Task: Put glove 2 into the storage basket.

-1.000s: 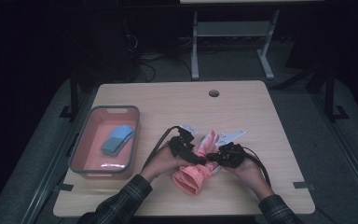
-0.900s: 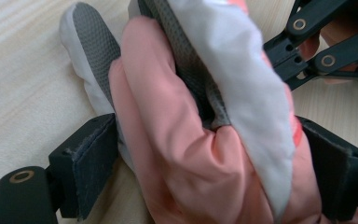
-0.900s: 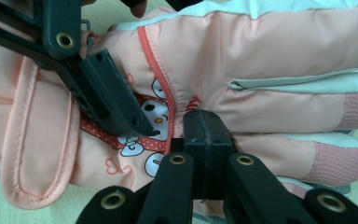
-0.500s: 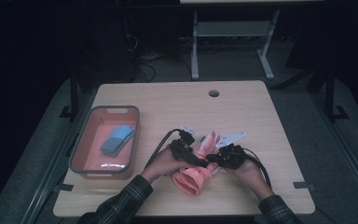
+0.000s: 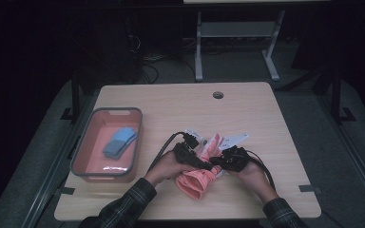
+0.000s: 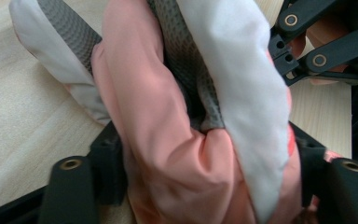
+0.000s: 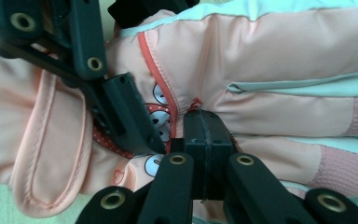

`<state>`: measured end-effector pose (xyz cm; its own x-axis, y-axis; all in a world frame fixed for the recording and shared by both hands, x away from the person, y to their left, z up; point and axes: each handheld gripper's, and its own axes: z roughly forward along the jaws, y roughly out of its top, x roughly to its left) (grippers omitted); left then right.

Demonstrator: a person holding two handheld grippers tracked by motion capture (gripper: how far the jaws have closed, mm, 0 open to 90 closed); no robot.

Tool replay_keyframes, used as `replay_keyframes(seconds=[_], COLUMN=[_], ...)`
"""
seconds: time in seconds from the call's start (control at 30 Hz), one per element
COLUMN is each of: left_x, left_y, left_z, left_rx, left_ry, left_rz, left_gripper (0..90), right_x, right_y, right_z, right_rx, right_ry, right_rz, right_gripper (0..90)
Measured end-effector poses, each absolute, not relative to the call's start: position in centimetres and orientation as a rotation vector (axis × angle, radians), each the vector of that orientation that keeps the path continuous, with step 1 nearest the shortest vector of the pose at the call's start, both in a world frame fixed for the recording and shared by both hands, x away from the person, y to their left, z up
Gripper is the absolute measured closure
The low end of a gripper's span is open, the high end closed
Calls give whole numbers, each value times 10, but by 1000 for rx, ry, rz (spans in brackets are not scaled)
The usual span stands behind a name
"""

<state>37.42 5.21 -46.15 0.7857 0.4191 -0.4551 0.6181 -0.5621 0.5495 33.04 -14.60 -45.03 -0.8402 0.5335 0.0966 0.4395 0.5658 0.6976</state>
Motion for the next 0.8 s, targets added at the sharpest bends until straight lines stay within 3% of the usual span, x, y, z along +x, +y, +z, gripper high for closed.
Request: replay_keyframes(seconds=[0.33, 0.47, 0.8], left_x=[380, 380, 378], left_y=[62, 63, 67], left_z=[-465, -464, -450], left_rx=[2185, 2174, 2188], left_ry=[789, 788, 755], left_rz=[-408, -398, -371], left_gripper=[568, 601, 614], right_x=[331, 330, 324], right_y=[-147, -154, -214], right_z=[-448, -441, -430], right_rx=[820, 851, 1040], right_ry=[2652, 2668, 2430], right_rz=[1154, 1240, 1249], right_gripper=[879, 647, 340])
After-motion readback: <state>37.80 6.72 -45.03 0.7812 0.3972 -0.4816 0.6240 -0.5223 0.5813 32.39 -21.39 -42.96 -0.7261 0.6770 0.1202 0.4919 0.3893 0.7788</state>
